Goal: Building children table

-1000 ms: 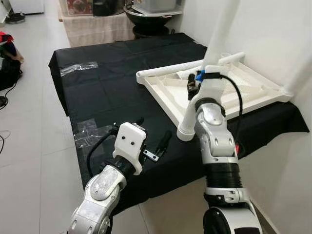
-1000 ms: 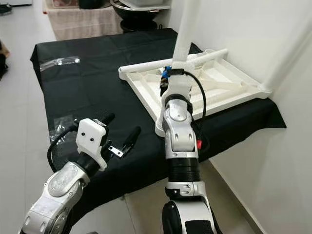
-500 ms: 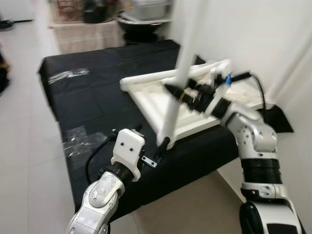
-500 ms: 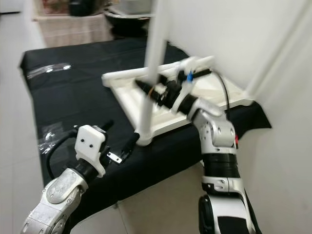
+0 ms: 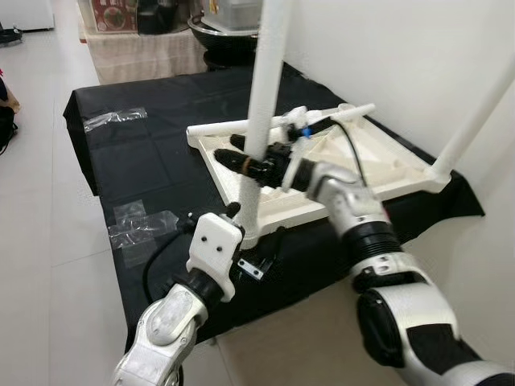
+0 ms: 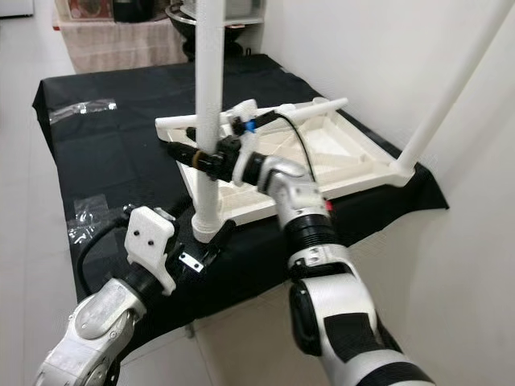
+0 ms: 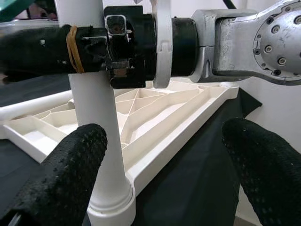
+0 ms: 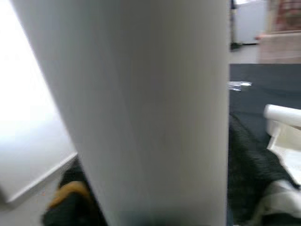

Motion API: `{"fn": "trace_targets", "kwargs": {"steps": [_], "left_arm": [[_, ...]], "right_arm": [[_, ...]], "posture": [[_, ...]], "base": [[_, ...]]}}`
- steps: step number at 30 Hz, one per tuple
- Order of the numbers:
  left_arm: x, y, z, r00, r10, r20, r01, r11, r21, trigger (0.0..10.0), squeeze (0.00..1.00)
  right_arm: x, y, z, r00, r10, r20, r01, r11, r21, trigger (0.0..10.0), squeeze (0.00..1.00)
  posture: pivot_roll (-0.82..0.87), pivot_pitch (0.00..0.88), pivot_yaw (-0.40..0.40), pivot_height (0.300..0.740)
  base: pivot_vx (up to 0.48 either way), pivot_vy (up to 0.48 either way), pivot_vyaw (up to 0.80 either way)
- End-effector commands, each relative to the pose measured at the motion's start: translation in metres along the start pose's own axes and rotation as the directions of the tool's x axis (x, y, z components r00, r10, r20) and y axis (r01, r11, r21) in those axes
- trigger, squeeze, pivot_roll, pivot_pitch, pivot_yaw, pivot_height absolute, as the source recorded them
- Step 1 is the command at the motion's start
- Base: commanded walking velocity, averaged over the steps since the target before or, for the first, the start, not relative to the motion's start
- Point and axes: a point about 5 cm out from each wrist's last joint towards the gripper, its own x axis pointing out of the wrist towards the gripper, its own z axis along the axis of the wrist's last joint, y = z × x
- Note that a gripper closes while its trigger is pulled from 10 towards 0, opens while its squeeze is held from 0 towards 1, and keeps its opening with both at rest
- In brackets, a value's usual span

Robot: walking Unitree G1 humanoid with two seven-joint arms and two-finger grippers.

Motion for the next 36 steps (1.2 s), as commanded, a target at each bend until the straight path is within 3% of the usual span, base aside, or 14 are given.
{"fn": "trace_targets", "kwargs": {"steps": [1, 8, 9, 10, 12, 13, 15, 16, 18, 20, 29, 30, 31, 36], "left_arm": [[-0.002, 0.0, 0.0, 1.0, -0.005, -0.007, 0.005, 1.0, 0.005, 10.0, 0.0], [-0.001, -0.002, -0.001, 1.0, -0.009, -0.008, 0.009, 1.0, 0.003, 10.0, 0.0], [0.001, -0.003, -0.001, 1.0, -0.013, -0.006, 0.013, 1.0, 0.0, 10.0, 0.0], [0.001, -0.003, -0.001, 1.0, -0.013, -0.006, 0.013, 1.0, 0.0, 10.0, 0.0], [0.003, -0.004, -0.001, 1.0, -0.02, -0.002, 0.02, 1.0, -0.004, 10.0, 0.0], [0.003, -0.004, -0.001, 1.0, -0.02, -0.002, 0.02, 1.0, -0.004, 10.0, 0.0], [0.003, -0.003, -0.001, 1.0, -0.02, -0.001, 0.02, 1.0, -0.002, 10.0, 0.0], [0.003, -0.003, -0.001, 1.0, -0.02, -0.001, 0.02, 1.0, -0.002, 10.0, 0.0], [0.003, -0.001, 0.0, 1.0, -0.014, -0.003, 0.014, 1.0, 0.004, 10.0, 0.0], [0.003, -0.001, -0.001, 1.0, -0.011, -0.004, 0.011, 1.0, 0.006, 10.0, 0.0], [0.002, 0.0, -0.001, 1.0, -0.003, -0.005, 0.003, 1.0, 0.006, 10.0, 0.0], [0.002, 0.0, -0.001, 1.0, -0.003, -0.005, 0.003, 1.0, 0.006, 10.0, 0.0], [0.002, 0.0, -0.001, 1.0, -0.004, -0.005, 0.004, 1.0, 0.006, 10.0, 0.0], [0.003, -0.001, -0.002, 1.0, -0.008, -0.004, 0.008, 1.0, 0.004, 10.0, 0.0]], "right_arm": [[0.004, -0.005, 0.009, 0.993, -0.117, 0.006, 0.117, 0.992, -0.053, 0.0, 0.0], [0.006, -0.014, 0.02, 0.929, -0.369, 0.024, 0.368, 0.919, -0.141, 0.0, 0.0], [0.007, -0.018, 0.023, 0.866, -0.498, 0.038, 0.497, 0.851, -0.169, 0.0, 0.0], [0.007, -0.018, 0.023, 0.866, -0.498, 0.038, 0.497, 0.851, -0.169, 0.0, 0.0], [0.007, -0.021, 0.026, 0.731, -0.68, 0.059, 0.678, 0.712, -0.184, 0.0, 0.0], [0.007, -0.021, 0.026, 0.731, -0.68, 0.059, 0.678, 0.712, -0.184, 0.0, 0.0], [0.008, -0.021, 0.026, 0.621, -0.781, 0.072, 0.78, 0.606, -0.158, 0.0, 0.0], [0.008, -0.021, 0.026, 0.621, -0.781, 0.072, 0.78, 0.606, -0.158, 0.0, 0.0], [0.007, -0.02, 0.027, 0.536, -0.84, 0.077, 0.842, 0.526, -0.123, 0.0, 0.0], [0.008, -0.017, 0.028, 0.493, -0.866, 0.085, 0.869, 0.484, -0.102, 0.0, 0.0], [0.012, -0.004, 0.036, 0.366, -0.923, 0.12, 0.93, 0.368, -0.002, 0.0, 0.0], [0.011, -0.002, 0.036, 0.35, -0.929, 0.116, 0.935, 0.354, 0.009, 7.1, 0.0], [0.009, 0.0, 0.035, 0.339, -0.934, 0.117, 0.939, 0.343, 0.015, 10.0, 0.0], [0.0, 0.001, 0.036, 0.301, -0.936, 0.18, 0.951, 0.309, 0.014, 10.0, 0.0]], "posture": [[0.05, 0.028, -0.105, 0.74], [0.03, 0.031, -0.094, 0.74], [0.03, 0.031, -0.093, 0.74], [0.03, 0.031, -0.093, 0.74], [0.03, 0.034, -0.089, 0.74], [0.03, 0.034, -0.089, 0.74], [0.03, 0.035, -0.09, 0.74], [0.03, 0.035, -0.09, 0.74], [0.03, 0.036, -0.092, 0.74], [0.03, 0.035, -0.095, 0.74], [0.03, 0.035, -0.098, 0.74], [0.03, 0.035, -0.098, 0.74], [0.03, 0.035, -0.098, 0.74], [0.02, 0.031, -0.094, 0.74]], "base": [[0.0, 0.0, 0.0], [0.0, 0.0, 0.0], [0.0, 0.0, 0.0], [0.0, 0.0, 0.0], [0.0, 0.0, 0.0], [0.0, 0.0, 0.0], [0.0, 0.0, 0.0], [0.0, 0.0, 0.0], [0.0, 0.0, 0.0], [0.0, 0.0, 0.0], [0.0, 0.0, 0.0], [0.0, 0.0, 0.0], [0.0, 0.0, 0.0], [0.0, 0.0, 0.0]]}}
